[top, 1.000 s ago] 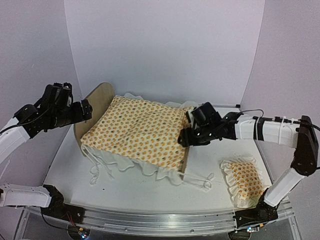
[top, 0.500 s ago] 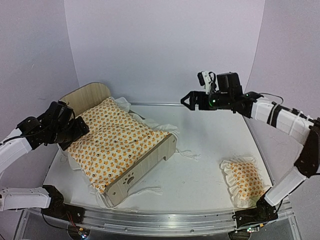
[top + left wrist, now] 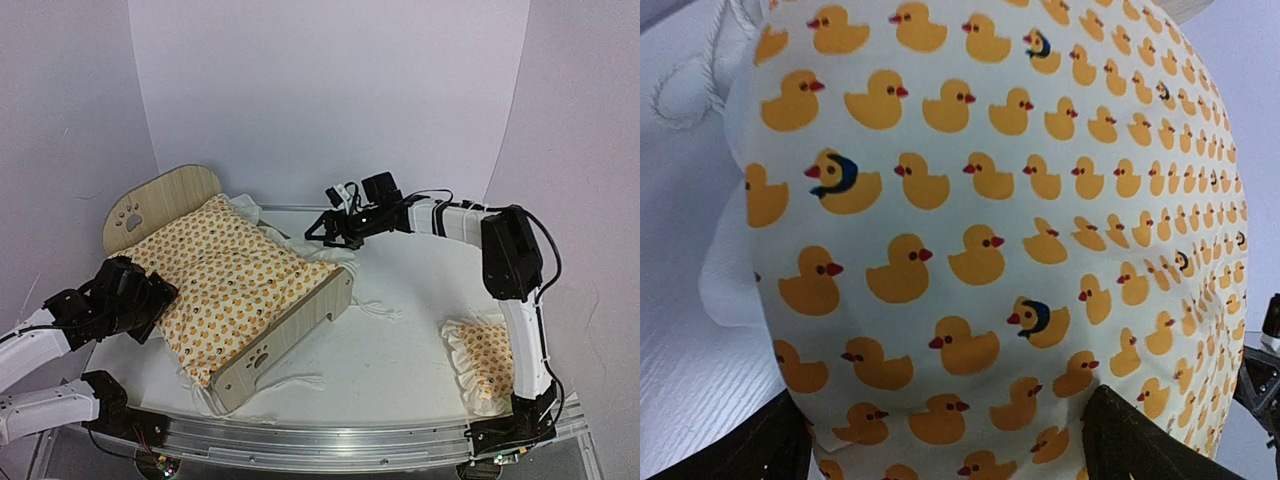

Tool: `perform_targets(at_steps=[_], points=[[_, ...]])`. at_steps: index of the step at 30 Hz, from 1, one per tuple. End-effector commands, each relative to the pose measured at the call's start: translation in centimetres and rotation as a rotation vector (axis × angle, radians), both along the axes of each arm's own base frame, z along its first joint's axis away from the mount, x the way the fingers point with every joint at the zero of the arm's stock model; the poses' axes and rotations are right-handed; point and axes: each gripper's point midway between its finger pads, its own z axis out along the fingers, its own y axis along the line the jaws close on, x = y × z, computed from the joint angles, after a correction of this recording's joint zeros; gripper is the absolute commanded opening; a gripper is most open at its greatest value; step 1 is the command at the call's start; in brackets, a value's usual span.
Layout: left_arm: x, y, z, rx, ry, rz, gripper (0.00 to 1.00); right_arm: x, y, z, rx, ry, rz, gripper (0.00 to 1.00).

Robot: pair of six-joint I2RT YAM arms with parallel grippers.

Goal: Set up the pet bed

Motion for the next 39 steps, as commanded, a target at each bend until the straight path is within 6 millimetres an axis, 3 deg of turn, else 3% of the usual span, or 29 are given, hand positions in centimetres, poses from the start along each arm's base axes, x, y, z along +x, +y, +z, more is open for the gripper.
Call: perform_targets(at_steps=[1, 5, 8, 11, 12, 16, 22, 26, 28, 32, 35, 37, 39], points=[[2.1, -2.8, 1.1, -0.175, -0.147, -0.042, 0.95, -0.9, 2.4, 2.3, 0.174, 0.086, 0.143, 0.93], [2.9, -4.2, 1.0, -0.222, -0.217, -0.097, 0.94, -2.7, 3.2, 0.9, 0.227, 0.172, 0.189, 0.90], [4.0, -5.2, 1.0, -0.188, -0.219, -0.144, 0.93, -4.7, 3.8, 0.4, 0.240, 0.214, 0.215, 0.81], [5.2, -7.0, 0.5, -0.139, -0.184, -0.229, 0.92, -7.4, 4.1, 1.4, 0.274, 0.227, 0.228, 0.68], [5.7, -7.8, 0.4, -0.126, -0.176, -0.264, 0.92, -8.4, 3.8, 2.5, 0.294, 0.219, 0.226, 0.66], [7.8, -10.7, 1.0, -0.067, -0.171, -0.396, 0.91, -12.3, 1.3, 3.3, 0.312, 0.227, 0.167, 0.59], [10.7, -15.7, 0.9, -0.072, -0.154, -0.580, 0.91, -20.2, 0.0, 2.3, 0.267, 0.234, 0.139, 0.61], [13.4, -18.7, 0.8, -0.067, -0.173, -0.668, 0.92, -25.0, 2.6, 1.6, 0.246, 0.179, 0.139, 0.62], [15.2, -20.5, -0.3, -0.041, -0.167, -0.735, 0.92, -26.7, 4.6, 1.5, 0.232, 0.124, 0.128, 0.63], [18.4, -25.0, -2.7, -0.054, -0.138, -0.905, 0.88, -28.2, 8.6, 1.4, 0.231, -0.010, 0.029, 0.65], [19.3, -25.2, -3.6, -0.004, -0.111, -0.924, 0.87, -29.3, 10.4, 1.0, 0.238, -0.025, 0.024, 0.68], [19.0, -23.4, -2.8, 0.084, -0.123, -0.888, 0.90, -30.2, 10.4, 1.0, 0.240, -0.018, 0.040, 0.68], [18.1, -20.3, -2.1, 0.208, -0.118, -0.836, 0.94, -30.8, 9.8, 1.1, 0.215, -0.045, 0.052, 0.71]])
